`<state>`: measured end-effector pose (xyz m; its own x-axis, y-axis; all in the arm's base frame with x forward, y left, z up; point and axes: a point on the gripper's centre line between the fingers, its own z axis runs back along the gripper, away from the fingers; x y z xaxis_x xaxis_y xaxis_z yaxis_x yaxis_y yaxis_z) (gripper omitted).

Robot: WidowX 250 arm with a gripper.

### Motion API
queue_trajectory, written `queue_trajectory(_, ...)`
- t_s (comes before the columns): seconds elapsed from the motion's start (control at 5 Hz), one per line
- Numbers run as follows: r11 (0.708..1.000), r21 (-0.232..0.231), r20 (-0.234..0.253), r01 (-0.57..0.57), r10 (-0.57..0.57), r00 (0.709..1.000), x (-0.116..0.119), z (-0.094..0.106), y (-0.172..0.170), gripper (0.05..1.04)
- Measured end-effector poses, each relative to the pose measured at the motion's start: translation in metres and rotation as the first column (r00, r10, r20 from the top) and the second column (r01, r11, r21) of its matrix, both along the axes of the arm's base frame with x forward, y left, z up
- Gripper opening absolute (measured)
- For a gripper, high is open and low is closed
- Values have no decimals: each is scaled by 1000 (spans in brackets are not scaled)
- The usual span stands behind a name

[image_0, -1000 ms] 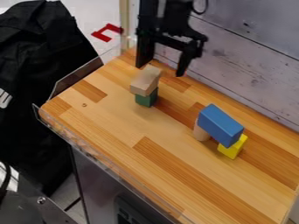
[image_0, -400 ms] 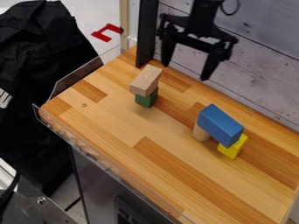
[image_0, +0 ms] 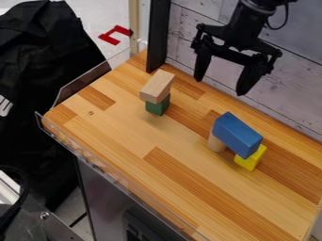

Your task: Move the blue block on the top of rectangle block

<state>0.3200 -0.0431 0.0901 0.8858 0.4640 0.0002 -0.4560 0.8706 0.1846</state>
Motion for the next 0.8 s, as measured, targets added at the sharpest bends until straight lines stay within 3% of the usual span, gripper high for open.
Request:
queue_trajectory(0.2,991,-46,1,-126,127,992,1,-8,-7,999)
queue_trajectory(0.6,920,-117,7,-374,377,926,-1,-24,-13,999)
queue_trajectory(0.8,890,-138,-3,-434,438,899,-2,-27,-16,999)
